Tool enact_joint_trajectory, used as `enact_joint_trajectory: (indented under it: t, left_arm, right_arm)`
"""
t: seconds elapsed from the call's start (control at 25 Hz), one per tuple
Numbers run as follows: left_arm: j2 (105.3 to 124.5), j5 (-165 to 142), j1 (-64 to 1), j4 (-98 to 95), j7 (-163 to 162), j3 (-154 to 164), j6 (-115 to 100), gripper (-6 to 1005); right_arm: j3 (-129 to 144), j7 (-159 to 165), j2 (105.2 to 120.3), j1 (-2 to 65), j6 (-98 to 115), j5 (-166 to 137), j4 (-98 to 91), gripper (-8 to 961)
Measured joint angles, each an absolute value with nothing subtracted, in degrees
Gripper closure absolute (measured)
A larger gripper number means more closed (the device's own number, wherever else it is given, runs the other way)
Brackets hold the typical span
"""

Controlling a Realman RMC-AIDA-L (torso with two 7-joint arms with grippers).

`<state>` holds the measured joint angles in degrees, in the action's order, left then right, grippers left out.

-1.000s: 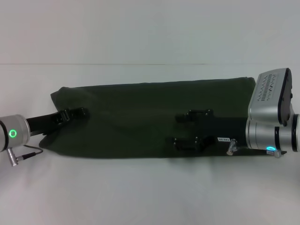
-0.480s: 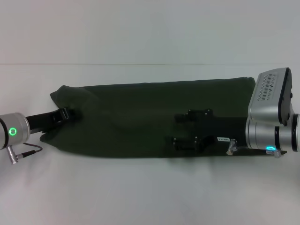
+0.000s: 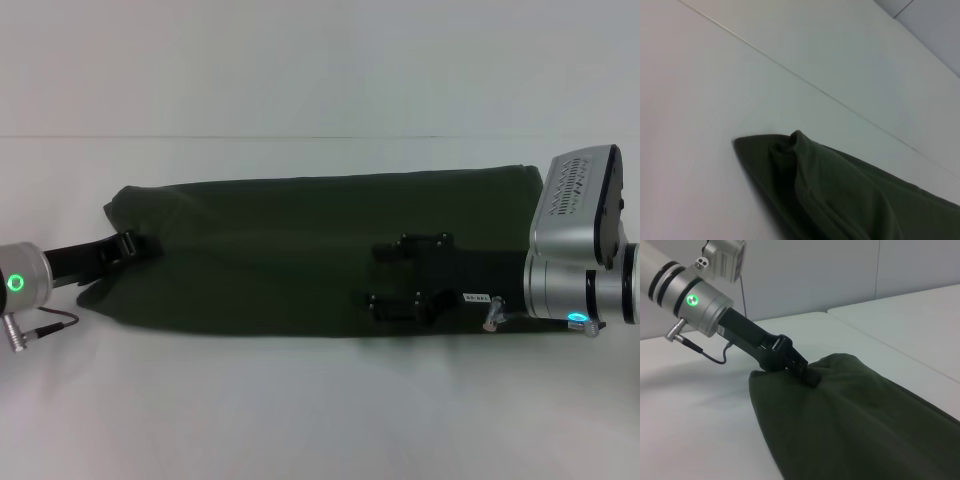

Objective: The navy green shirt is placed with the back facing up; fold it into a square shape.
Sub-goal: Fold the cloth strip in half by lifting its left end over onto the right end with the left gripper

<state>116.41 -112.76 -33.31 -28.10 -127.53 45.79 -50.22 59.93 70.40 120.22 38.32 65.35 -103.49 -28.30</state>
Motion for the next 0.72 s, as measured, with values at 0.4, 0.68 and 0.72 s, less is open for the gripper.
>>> enact_joint_trajectory:
  t: [0.4, 0.68, 0.72]
  left_arm:
    - [111.7, -114.3, -31.5, -28.4, -129.3, 45.2, -53.9, 902]
    - [108.08, -121.4, -30.2, -31.2, -132.0, 39.5, -58.8, 903]
    - [107.91, -123.4, -30.2, -32.1, -132.6, 38.3, -59.5, 903]
  right_arm:
    - [59.4, 70.4, 120.12, 37.6, 65.4, -102.3, -28.4, 192]
    - [59.4, 70.4, 120.05, 36.9, 65.5, -101.9, -28.6, 192]
    - [59.4, 70.4, 120.04, 36.9, 65.6, -101.9, -28.5, 192]
